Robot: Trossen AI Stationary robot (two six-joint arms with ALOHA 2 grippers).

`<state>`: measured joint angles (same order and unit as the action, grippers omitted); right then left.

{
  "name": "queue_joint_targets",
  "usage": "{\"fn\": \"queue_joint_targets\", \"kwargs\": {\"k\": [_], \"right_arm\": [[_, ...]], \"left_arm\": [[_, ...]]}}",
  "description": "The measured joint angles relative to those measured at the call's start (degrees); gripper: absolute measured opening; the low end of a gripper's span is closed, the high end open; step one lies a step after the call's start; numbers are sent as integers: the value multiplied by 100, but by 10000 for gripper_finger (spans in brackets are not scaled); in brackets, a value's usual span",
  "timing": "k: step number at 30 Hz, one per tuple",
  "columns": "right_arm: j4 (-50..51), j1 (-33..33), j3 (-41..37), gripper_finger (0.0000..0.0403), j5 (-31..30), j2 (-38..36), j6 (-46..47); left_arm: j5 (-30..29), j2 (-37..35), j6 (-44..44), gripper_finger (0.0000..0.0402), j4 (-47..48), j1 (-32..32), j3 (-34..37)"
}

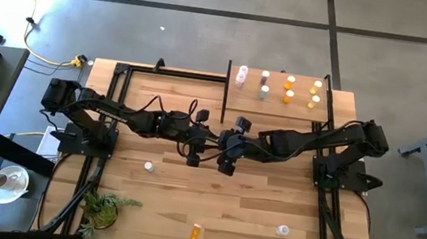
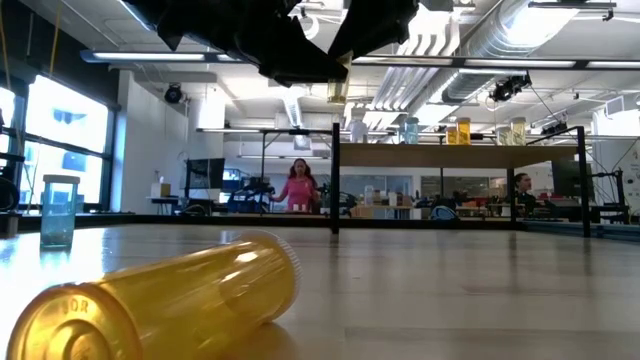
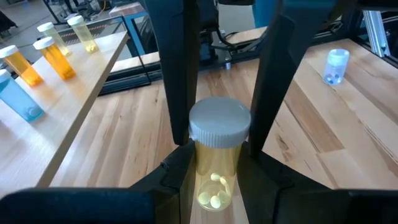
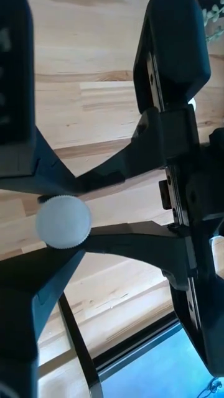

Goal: Pick and place medicine bottles onto shelf by color
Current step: Put the yellow pill bottle on the shelf aligned with the other yellow pill bottles

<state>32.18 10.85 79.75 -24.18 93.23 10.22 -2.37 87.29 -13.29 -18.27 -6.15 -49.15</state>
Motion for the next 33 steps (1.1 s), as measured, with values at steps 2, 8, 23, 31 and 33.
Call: {"fn": "queue_joint_targets", "kwargs": {"k": [2, 8, 23, 31, 33], "right_arm": [[0, 0, 0, 108, 0, 0, -2], [13, -9, 0, 101, 2, 0, -22], [172, -128, 2, 103, -81, -64, -133], [511, -233, 2, 103, -338, -677, -500], [632, -266, 2, 103, -424, -884, -535]], "left_arm": [[0, 0, 1, 92, -1, 0, 0], [0, 0, 11, 92, -1, 0, 0], [-82, 33, -12, 156, -16, -21, 0], [-474, 4, 109, 205, -25, -20, -4], [-474, 4, 110, 206, -10, -20, -4]]}}
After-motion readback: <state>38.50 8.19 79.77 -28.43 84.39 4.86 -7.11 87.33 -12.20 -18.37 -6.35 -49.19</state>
